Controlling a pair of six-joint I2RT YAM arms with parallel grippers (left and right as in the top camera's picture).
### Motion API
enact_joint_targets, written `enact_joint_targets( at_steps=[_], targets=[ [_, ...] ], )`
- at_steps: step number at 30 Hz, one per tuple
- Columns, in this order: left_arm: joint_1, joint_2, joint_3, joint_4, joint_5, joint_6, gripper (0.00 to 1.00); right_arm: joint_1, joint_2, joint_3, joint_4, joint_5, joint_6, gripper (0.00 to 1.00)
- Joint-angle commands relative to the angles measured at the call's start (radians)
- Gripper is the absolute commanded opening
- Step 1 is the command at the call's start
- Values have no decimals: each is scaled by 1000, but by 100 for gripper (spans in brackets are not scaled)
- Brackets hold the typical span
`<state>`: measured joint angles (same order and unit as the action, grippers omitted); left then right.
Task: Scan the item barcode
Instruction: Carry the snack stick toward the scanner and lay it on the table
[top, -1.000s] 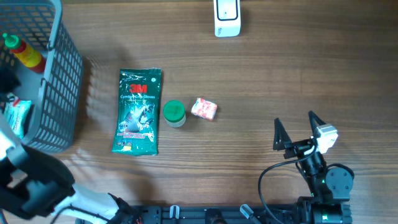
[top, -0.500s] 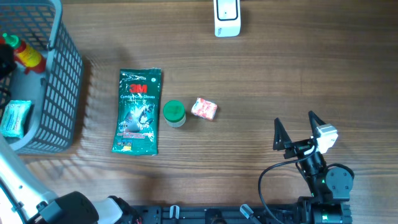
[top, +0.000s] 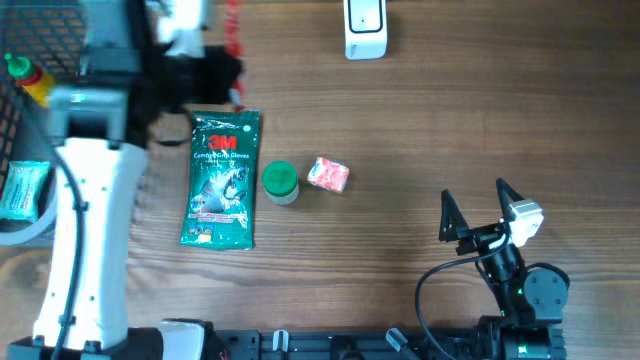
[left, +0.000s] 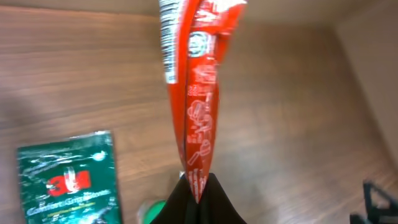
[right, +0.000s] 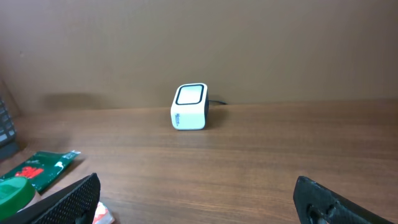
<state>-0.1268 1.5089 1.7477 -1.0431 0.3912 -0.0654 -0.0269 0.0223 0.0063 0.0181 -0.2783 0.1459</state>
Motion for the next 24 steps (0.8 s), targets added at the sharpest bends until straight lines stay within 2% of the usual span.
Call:
enact_joint_targets(
  at_steps=[1,3,9,13,19,24],
  targets=[
    [-163,0,18,3,-203,4,4,8,-4,-1,3,16,11,100],
    [-251,32,18,4,-203,5,4,8,-4,-1,3,16,11,100],
    [-385,172,18,21,-203,3,4,8,-4,-1,3,16,11,100],
    [-446,293,18,19,-203,-64,4,8,-4,-1,3,16,11,100],
    [-528,472,17,21,-211,-278,4,8,-4,-1,3,16,11,100],
    [-584,566,-12,26,-326,-484,4,8,-4,-1,3,16,11,100]
  ],
)
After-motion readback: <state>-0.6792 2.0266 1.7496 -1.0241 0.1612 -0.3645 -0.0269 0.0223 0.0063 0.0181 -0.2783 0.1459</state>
